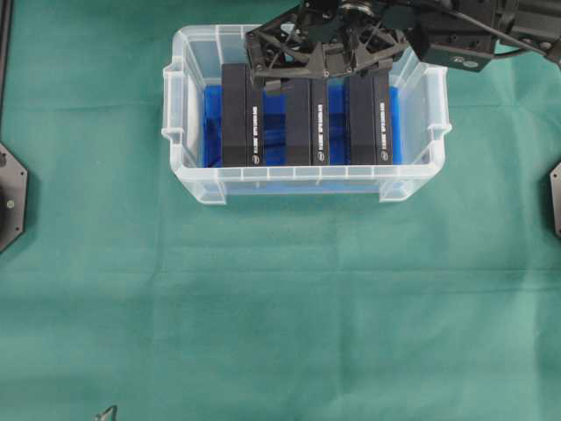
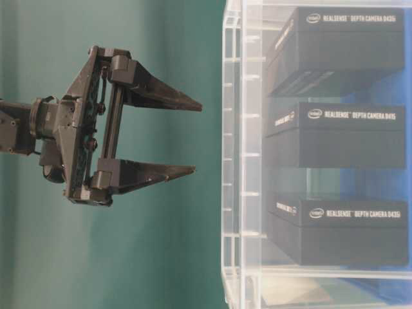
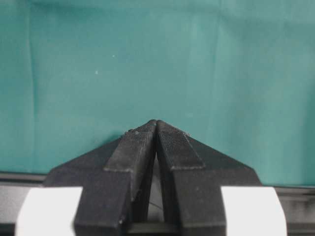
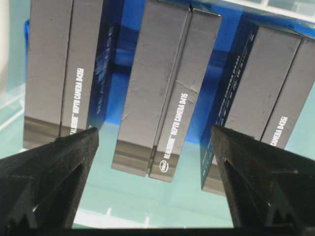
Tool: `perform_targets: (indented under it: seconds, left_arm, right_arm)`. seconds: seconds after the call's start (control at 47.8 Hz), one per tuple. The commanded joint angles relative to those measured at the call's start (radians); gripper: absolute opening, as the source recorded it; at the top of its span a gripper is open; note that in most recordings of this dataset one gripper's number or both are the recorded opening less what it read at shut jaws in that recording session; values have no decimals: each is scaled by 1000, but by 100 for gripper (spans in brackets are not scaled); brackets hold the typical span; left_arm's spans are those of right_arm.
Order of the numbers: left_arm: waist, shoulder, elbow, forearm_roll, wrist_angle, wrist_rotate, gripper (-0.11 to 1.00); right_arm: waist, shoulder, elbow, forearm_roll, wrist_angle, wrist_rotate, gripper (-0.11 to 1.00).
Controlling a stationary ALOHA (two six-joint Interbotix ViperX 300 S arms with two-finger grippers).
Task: Take the box out of the case with the right arm.
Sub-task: 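Lower the right gripper around the middle box and close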
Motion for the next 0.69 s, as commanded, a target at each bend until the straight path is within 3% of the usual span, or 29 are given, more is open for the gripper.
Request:
perform_targets:
  seconds: [0.0,0.335,0.669]
  left_arm:
    - [-2,3,-26,3,-3,2,0]
    - [-2,3,-26,5,-3,2,0]
    - [-2,3,-25,5,-5,0,0]
  right_arm:
    - [3,-18,-25,0,-3,2,91]
    - [3,29,9,0,-43,0,91]
    - [-5,44,167,26,-201,9,91]
